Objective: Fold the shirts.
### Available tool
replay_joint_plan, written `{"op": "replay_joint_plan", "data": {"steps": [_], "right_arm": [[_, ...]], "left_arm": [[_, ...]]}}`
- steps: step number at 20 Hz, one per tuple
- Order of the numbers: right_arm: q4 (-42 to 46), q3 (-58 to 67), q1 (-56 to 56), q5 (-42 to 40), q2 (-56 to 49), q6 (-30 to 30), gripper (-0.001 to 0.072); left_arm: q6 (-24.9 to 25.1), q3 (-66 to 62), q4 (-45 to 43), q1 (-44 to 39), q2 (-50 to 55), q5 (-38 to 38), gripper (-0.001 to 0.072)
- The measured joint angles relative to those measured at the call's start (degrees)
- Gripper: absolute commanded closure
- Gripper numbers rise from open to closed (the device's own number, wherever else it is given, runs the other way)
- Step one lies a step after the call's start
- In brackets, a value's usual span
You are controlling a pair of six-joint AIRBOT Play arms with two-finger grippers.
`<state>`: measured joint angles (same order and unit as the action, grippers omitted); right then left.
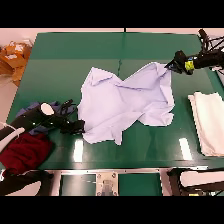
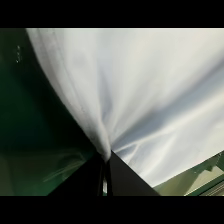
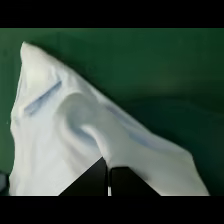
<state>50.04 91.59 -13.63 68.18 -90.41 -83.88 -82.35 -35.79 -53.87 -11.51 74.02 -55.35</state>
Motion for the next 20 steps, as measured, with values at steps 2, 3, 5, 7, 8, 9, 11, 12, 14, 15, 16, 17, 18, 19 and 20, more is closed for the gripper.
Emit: {"op": "replay_joint_plan", "data": {"steps": [2, 3, 5, 7, 8, 9, 11, 12, 14, 15, 16, 17, 18, 19, 20], "right_arm": [[-0.3, 5.7, -1.2, -3.7, -7.8, -0.4, 0.0695], [-0.8, 9.0, -1.8, -5.4, -12.0, -0.6, 0.0668], [-2.5, 14.5, -2.4, -7.3, -18.6, -0.8, 0.0250], [-4.2, 18.1, -3.0, -7.5, -22.4, -0.9, 0.0254], [-4.7, 19.3, -3.7, -7.1, -23.4, -0.9, 0.0381], [-4.9, 20.4, -4.9, -5.7, -23.9, -0.9, 0.0435], [-5.2, 21.6, -8.0, -1.0, -23.9, -0.6, 0.0437], [-4.9, 21.9, -9.7, 2.1, -23.5, -0.3, 0.0438], [-1.5, 21.0, -13.4, 9.2, -21.8, 0.0, 0.0439], [0.6, 19.1, -15.0, 11.9, -20.4, -0.1, 0.0439], [2.4, 16.2, -16.7, 14.0, -18.5, -0.2, 0.0439], [4.4, 12.0, -18.6, 15.1, -15.9, -0.3, 0.0438], [6.1, 7.0, -20.3, 15.6, -12.9, -0.2, 0.0406], [7.7, 2.1, -21.8, 15.6, -10.1, 0.2, 0.0354], [8.8, -3.5, -23.3, 15.1, -7.2, 0.9, 0.0347]], "left_arm": [[-0.7, 0.0, 0.0, 0.0, 0.0, -0.1, 0.0689], [-1.0, 0.0, 0.0, 0.0, 0.0, -0.2, 0.0689], [-1.4, 0.0, 0.0, 0.0, 0.0, -0.3, 0.0688], [-1.6, 0.0, 0.0, 0.0, 0.0, -0.4, 0.0688], [-1.6, 0.0, 0.0, 0.0, 0.0, -0.4, 0.0688], [-1.6, 0.0, -0.1, 0.0, 0.0, -0.4, 0.0688], [-1.6, 0.0, -0.1, 0.0, 0.0, -0.8, 0.0688], [-1.6, 0.0, -0.1, 0.0, 0.0, -1.0, 0.0688], [-1.6, 0.0, -0.5, 0.0, 0.0, -1.7, 0.0688], [-1.5, 0.0, -0.7, 0.0, 0.0, -2.0, 0.0687], [-1.4, 0.0, -0.9, 0.0, 0.0, -2.3, 0.0688], [-1.4, 0.0, -1.0, 0.0, 0.0, -2.6, 0.0688], [-1.4, 0.0, -1.0, 0.0, 0.0, -2.7, 0.0687], [-1.3, 0.0, -1.2, 0.0, 0.0, -2.9, 0.0687], [-1.3, 0.0, -1.2, 0.0, 0.0, -3.0, 0.0687]]}}
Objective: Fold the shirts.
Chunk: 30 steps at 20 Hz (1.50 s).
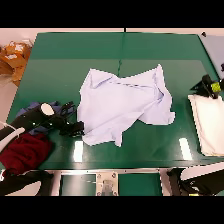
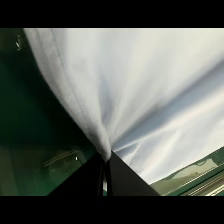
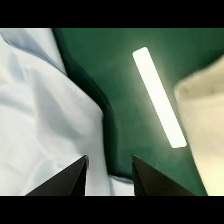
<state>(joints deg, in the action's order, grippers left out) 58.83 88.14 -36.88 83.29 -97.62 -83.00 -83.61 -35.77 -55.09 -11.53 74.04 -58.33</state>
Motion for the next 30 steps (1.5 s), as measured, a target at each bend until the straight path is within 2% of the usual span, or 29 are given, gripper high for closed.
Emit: {"op": "replay_joint_plan", "data": {"steps": [4, 8, 12, 13, 16, 19, 21, 24, 27, 30], "right_arm": [[1.3, -18.3, -2.9, -4.4, 6.7, 3.8, 0.0348], [-4.9, -31.6, -3.2, -11.5, 8.5, 9.8, 0.0362], [-10.9, -37.9, -1.6, -16.1, 8.0, 14.5, 0.0521], [-11.8, -38.6, -1.1, -16.7, 7.9, 15.2, 0.0524], [-12.8, -39.7, -0.2, -17.4, 7.5, 16.5, 0.0695], [-12.8, -39.0, 0.2, -16.0, 7.8, 17.1, 0.0696], [-12.4, -37.0, 0.3, -14.7, 9.9, 17.3, 0.0696], [-19.7, -31.6, 0.4, -11.3, 16.2, 17.4, 0.0696], [-29.3, -24.4, 0.4, -10.1, 25.1, 17.5, 0.0696], [-38.1, -17.2, 0.2, -13.3, 35.8, 16.8, 0.0696]], "left_arm": [[0.1, 0.0, -0.1, 0.0, 0.0, 0.0, 0.0688], [0.1, 0.0, -0.1, 0.0, 0.0, 0.1, 0.0688], [0.1, 0.0, -0.2, 0.0, 0.0, 0.3, 0.0688], [0.1, 0.0, -0.2, 0.0, 0.0, 0.3, 0.0688], [0.1, -0.2, -0.6, -0.1, 0.0, 0.2, 0.0688], [0.8, -3.0, -4.9, -0.1, 0.1, -1.9, 0.0688], [1.0, -8.0, -8.5, 0.1, 0.2, -3.7, 0.0688], [1.4, -20.5, -8.5, -0.1, 0.0, -11.7, 0.0688], [1.4, -37.8, -9.2, -0.1, -0.1, -18.9, 0.0688], [0.6, -59.7, -12.0, 0.0, -0.1, -23.8, 0.0688]]}}
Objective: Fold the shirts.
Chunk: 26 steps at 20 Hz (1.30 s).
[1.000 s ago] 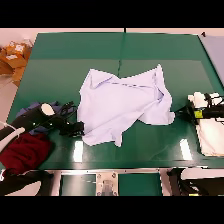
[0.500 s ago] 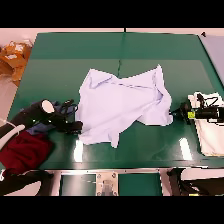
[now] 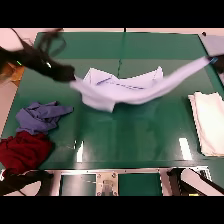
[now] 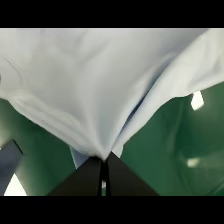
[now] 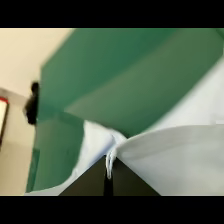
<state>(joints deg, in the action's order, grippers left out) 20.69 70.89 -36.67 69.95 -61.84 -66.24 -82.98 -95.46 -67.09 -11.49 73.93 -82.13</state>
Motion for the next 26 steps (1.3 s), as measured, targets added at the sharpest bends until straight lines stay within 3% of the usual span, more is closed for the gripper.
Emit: {"op": "replay_joint_plan", "data": {"steps": [3, 5, 10, 15, 20, 26], "right_arm": [[-4.2, 6.0, -2.2, -5.5, 10.7, -2.0, 0.0696], [-5.5, 9.0, -4.6, -9.8, 16.9, -4.0, 0.0696], [-6.6, 14.7, -8.0, -22.3, 25.7, -7.6, 0.0696], [-2.2, 15.8, -8.6, -23.8, 25.6, -8.4, 0.0697], [2.1, 6.8, -3.1, -20.7, 19.0, -6.8, 0.0697], [12.0, -8.8, 10.6, -26.8, 3.3, -4.0, 0.0696]], "left_arm": [[-1.6, -20.7, -1.9, -0.1, -1.8, -1.6, 0.0688], [-2.5, -27.0, -2.6, -0.1, -6.3, 2.4, 0.0688], [-3.3, -27.4, -4.1, -0.1, -22.0, 18.6, 0.0688], [-3.8, -22.4, -6.8, -0.1, -26.8, 21.1, 0.0687], [-7.4, -8.3, -8.4, -0.1, -21.5, 19.9, 0.0687], [-9.7, 3.7, -8.9, -0.1, -1.5, 19.9, 0.0688]]}}
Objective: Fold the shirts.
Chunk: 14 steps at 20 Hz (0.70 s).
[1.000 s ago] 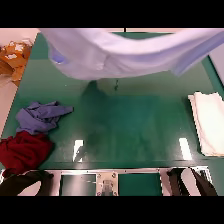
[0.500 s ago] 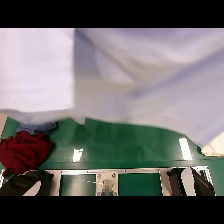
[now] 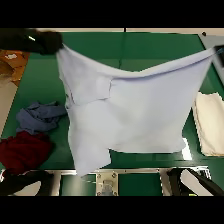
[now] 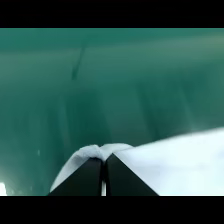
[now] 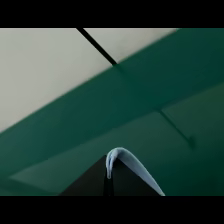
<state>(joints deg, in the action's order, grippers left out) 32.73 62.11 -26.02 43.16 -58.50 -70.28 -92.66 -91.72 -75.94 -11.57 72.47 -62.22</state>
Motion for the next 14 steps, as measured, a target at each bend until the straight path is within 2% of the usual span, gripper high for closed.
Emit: {"op": "replay_joint_plan", "data": {"steps": [4, 8, 14], "right_arm": [[2.1, -2.4, 3.8, -4.7, -14.3, 0.7, 0.0696], [2.9, 1.0, 4.9, -7.1, -26.4, 1.0, 0.0696], [0.3, 13.6, 5.7, -8.1, -36.9, 1.1, 0.0697]], "left_arm": [[-1.3, 1.9, 0.5, 2.3, 14.7, 1.1, 0.0687], [-1.1, 2.3, 6.2, 7.7, 23.2, 4.6, 0.0687], [7.7, 2.3, 21.7, 11.6, 27.9, 15.7, 0.0687]]}}
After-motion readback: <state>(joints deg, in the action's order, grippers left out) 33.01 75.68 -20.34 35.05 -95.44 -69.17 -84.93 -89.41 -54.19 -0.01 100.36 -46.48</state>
